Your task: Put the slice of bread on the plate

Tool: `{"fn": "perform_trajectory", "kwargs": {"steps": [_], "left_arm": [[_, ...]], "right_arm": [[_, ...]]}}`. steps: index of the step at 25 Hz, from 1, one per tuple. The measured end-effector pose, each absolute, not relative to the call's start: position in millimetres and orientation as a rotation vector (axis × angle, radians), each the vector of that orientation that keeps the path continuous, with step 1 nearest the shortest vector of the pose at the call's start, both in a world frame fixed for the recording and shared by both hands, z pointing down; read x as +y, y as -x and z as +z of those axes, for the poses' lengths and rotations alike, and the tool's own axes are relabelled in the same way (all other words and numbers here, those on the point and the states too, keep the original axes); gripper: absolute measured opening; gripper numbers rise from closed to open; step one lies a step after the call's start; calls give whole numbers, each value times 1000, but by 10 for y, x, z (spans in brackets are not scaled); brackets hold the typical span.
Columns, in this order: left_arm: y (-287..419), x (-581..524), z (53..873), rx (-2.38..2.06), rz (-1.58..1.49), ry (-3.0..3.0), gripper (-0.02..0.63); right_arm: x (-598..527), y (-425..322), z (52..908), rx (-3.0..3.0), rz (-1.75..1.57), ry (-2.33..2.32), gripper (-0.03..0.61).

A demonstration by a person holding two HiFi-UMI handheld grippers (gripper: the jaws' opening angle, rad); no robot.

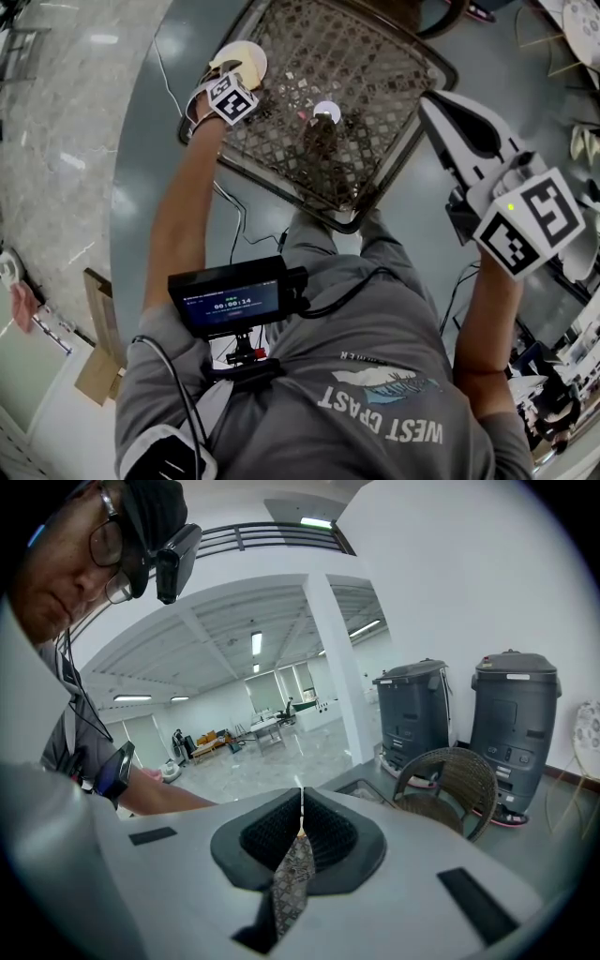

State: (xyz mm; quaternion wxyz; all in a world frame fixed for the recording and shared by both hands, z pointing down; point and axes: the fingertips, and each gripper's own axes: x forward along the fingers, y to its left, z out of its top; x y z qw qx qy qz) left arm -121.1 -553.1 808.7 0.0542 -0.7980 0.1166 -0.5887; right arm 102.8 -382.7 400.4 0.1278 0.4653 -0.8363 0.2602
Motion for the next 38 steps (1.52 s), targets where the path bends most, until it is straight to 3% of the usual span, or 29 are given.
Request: {"fn": "perform_trajectory", "kwargs": {"steps": [10, 21, 23, 25, 27, 28, 32, 38], "left_arm": [[916, -5696, 7437, 574, -1562, 2578, 344], [369, -5846, 5689, 913, -907, 2829, 339], [318, -5673, 5232, 962, -736, 2886, 303], [280, -5484, 4662, 1016, -541, 2910, 191], [350, -5287, 4052, 1110, -308, 2887, 33], [423, -5202, 3774, 1173, -185, 2866, 8], [617, -4896, 3010, 1335, 153, 2788, 6], [769, -3760, 2299, 1328, 198, 2706, 8]], "right_arm": [[-3933, -1009, 4037, -2498, 743, -1292, 9], [-4114, -1139, 3672, -2659, 664, -1203, 9], [-4024, -1158, 3513, -2711, 658, -1181, 9], [-3928, -1221, 3249, -2763, 640, -1164, 9], [-3861, -1241, 2979, -2814, 584, -1147, 8], [-3864, -1222, 2875, -2840, 547, -1133, 8], [-3978, -1064, 2591, -2939, 441, -1045, 6], [-3198, -886, 2150, -3010, 354, -966, 6]]}}
